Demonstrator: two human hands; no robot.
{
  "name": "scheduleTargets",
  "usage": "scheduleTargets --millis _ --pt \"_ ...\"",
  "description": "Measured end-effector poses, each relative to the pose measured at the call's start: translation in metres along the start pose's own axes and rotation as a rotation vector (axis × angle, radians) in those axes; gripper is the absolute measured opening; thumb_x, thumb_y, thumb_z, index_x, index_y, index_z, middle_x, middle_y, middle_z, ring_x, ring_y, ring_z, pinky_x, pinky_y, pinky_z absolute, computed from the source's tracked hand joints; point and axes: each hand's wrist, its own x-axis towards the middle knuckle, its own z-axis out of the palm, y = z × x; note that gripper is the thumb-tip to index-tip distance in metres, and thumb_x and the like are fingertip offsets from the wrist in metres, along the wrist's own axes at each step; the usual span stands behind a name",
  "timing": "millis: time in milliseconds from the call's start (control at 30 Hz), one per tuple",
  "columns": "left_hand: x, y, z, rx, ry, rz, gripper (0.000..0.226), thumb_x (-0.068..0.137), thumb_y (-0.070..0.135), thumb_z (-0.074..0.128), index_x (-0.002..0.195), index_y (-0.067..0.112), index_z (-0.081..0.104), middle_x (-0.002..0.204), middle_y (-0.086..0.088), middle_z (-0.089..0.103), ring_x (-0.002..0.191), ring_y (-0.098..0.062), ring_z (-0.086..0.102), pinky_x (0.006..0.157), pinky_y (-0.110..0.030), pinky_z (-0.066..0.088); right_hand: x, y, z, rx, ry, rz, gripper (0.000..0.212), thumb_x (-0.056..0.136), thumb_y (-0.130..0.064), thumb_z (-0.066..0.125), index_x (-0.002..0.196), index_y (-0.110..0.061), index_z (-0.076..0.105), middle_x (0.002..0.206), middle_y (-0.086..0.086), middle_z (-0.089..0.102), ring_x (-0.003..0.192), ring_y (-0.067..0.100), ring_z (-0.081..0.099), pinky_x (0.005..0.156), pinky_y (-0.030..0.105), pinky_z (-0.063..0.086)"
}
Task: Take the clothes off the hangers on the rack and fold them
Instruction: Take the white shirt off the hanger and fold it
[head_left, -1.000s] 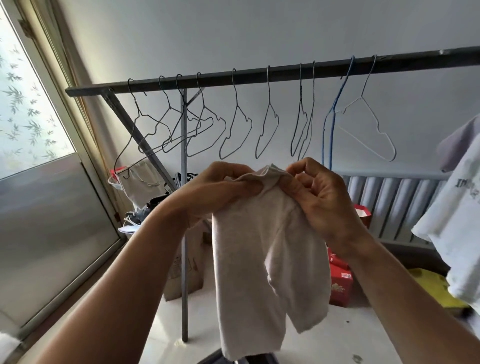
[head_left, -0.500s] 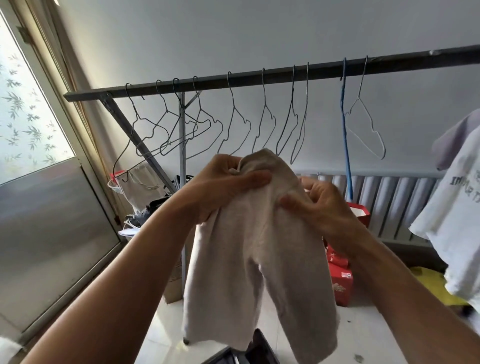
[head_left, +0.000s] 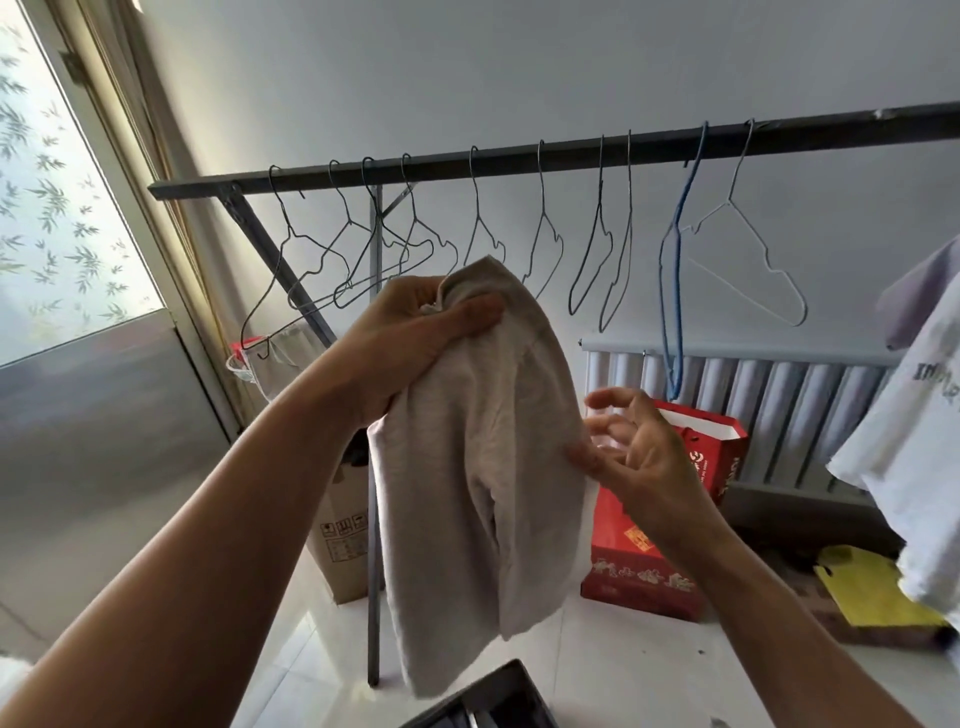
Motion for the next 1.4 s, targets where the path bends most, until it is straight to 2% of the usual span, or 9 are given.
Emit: scheduleTargets --millis 333,433,533,667,833,967,1133,1267,1400 --pt "0.0 0.01 -0.011 0.052 -0.016 0.064 0.008 0.089 0.016 0.065 0.085 0.011 0.071 0.074 0.001 0.074 0.068 -0.01 0.069 0.062 -0.022 0.057 -0.003 0.007 0.006 0.009 -0.124 0.04 0.029 0.081 -0.033 0.068 0.092 -0.007 0.068 0.091 0.005 0.074 0.091 0.019 0.071 0.083 0.036 0.058" --pt "0.0 0.014 -0.02 0.112 -0.009 0.059 0.008 0.088 0.019 0.067 0.086 0.012 0.07 0.071 0.003 0.073 0.065 -0.008 0.068 0.059 -0.02 0.056 -0.002 0.006 -0.005 0.207 -0.06 0.065 0.037 0.075 -0.04 0.069 0.082 -0.004 0.065 0.082 0.006 0.068 0.08 0.018 0.065 0.072 0.027 0.056" --pt "-0.001 0.017 -0.026 0.172 -0.034 0.055 0.008 0.089 0.019 0.066 0.087 0.013 0.071 0.071 0.003 0.072 0.063 -0.007 0.067 0.057 -0.019 0.055 0.003 0.001 -0.013 0.377 -0.076 0.108 0.044 0.059 -0.052 0.084 0.073 -0.015 0.063 0.07 0.003 0.06 0.064 0.011 0.057 0.054 0.02 0.049" --pt "-0.003 0.021 -0.025 0.172 -0.061 0.023 0.02 0.091 0.02 0.064 0.073 0.017 0.072 0.064 0.003 0.07 0.054 -0.007 0.065 0.049 -0.019 0.052 0.012 -0.003 -0.02 0.365 -0.058 0.07 0.043 0.051 -0.056 0.087 0.073 -0.027 0.066 0.073 -0.001 0.065 0.068 0.009 0.062 0.058 0.019 0.051" --pt "-0.005 0.021 -0.019 0.034 -0.1 -0.027 0.027 0.08 0.031 0.064 0.058 0.018 0.072 0.056 0.003 0.067 0.046 -0.007 0.061 0.044 -0.017 0.049 0.025 -0.012 -0.021 0.149 0.01 0.04 0.006 0.086 -0.022 0.065 0.087 -0.019 0.059 0.074 -0.007 0.067 0.083 0.011 0.06 0.076 0.025 0.046" --pt "-0.003 0.018 -0.012 -0.102 -0.077 -0.034 0.024 0.074 0.033 0.065 0.068 0.009 0.067 0.056 0.001 0.063 0.046 -0.009 0.059 0.046 -0.017 0.048 0.036 -0.018 -0.004 -0.087 0.024 -0.037 0.01 0.088 -0.01 0.066 0.093 -0.016 0.061 0.086 -0.006 0.065 0.085 0.007 0.06 0.082 0.028 0.049" --pt "0.0 0.013 -0.002 -0.058 0.018 -0.02 0.025 0.089 0.026 0.066 0.069 0.01 0.064 0.057 0.001 0.059 0.05 -0.01 0.056 0.048 -0.019 0.045 0.021 -0.042 0.013 -0.077 0.217 -0.174 0.021 0.099 -0.033 0.048 0.09 -0.02 0.062 0.082 -0.005 0.068 0.074 0.002 0.064 0.068 0.021 0.052" --pt "0.002 0.012 0.002 -0.019 -0.021 0.014 0.029 0.091 0.031 0.064 0.076 0.007 0.067 0.062 -0.002 0.063 0.054 -0.012 0.06 0.052 -0.021 0.049 -0.003 -0.066 0.019 0.04 -0.136 -0.183 0.049 0.078 -0.075 0.049 0.101 -0.034 0.061 0.092 -0.022 0.071 0.085 0.001 0.069 0.066 0.011 0.052" --pt "0.005 0.013 0.002 0.003 -0.048 0.04 0.046 0.093 0.04 0.059 0.086 -0.006 0.067 0.074 -0.016 0.061 0.064 -0.024 0.057 0.061 -0.029 0.046 -0.008 -0.059 0.027 -0.056 -0.099 -0.166 0.027 0.075 -0.036 0.073 0.098 -0.035 0.06 0.094 -0.02 0.07 0.083 0.002 0.07 0.065 0.017 0.056"
